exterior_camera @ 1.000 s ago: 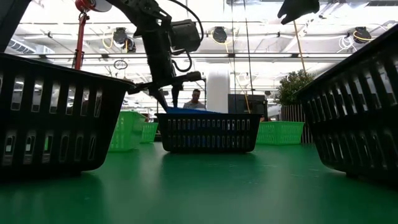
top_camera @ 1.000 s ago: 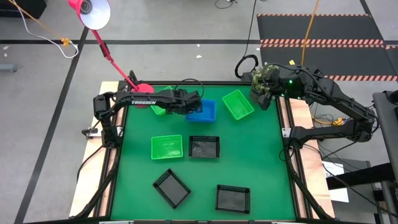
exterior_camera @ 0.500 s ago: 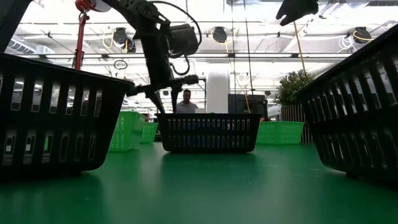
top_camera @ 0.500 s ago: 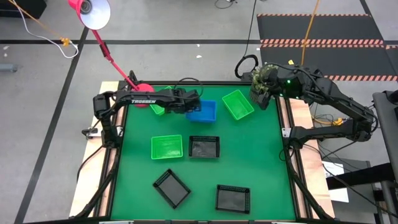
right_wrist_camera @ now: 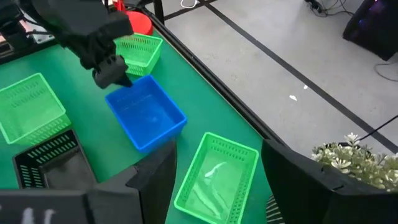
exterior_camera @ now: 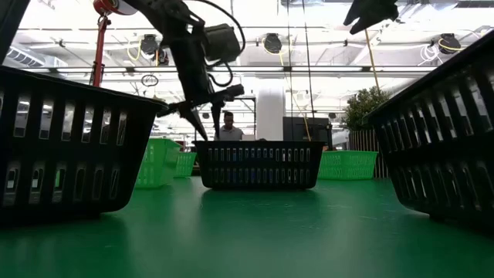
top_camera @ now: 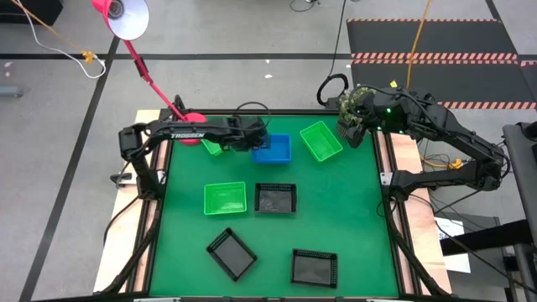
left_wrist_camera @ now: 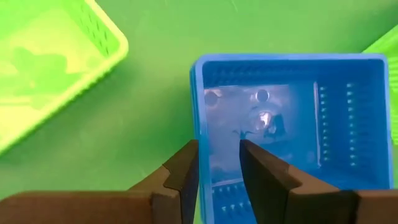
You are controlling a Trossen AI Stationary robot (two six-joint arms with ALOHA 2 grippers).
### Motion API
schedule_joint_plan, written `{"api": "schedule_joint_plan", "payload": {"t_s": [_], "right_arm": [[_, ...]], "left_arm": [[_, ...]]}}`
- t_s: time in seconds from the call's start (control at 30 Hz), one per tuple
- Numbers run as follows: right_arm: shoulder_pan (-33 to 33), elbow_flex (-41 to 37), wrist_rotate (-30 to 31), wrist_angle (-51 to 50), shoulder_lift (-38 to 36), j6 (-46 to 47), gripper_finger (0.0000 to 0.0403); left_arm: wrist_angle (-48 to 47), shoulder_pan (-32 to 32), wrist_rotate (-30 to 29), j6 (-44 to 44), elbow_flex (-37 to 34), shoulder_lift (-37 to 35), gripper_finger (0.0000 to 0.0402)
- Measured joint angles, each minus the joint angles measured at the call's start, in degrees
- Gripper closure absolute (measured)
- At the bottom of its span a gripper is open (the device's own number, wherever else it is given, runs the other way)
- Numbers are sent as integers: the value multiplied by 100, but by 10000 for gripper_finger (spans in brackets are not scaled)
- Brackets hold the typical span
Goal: Stack baskets by color
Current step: Stack the top right green bin on the top of the bottom green bin
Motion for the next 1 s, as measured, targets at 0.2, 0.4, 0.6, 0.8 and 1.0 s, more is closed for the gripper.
{"api": "schedule_joint_plan", "payload": {"t_s": [0.2,0.4,0.6,0.8,1.0], "right_arm": [[0,0,11,7,23,5,177],[-1,0,11,53,162,240,177],[0,0,10,1,293,481,177],[0,0,4,-48,386,884,177],[0,0,-2,-83,495,1356,177]], "left_arm": [[-154,11,-105,279,0,-308,284],[-138,-8,-2,536,2,-504,284],[-285,-118,205,740,-4,-752,284],[-385,-361,251,960,2,-1055,284],[-748,-645,276,1141,-2,-1385,284]]}}
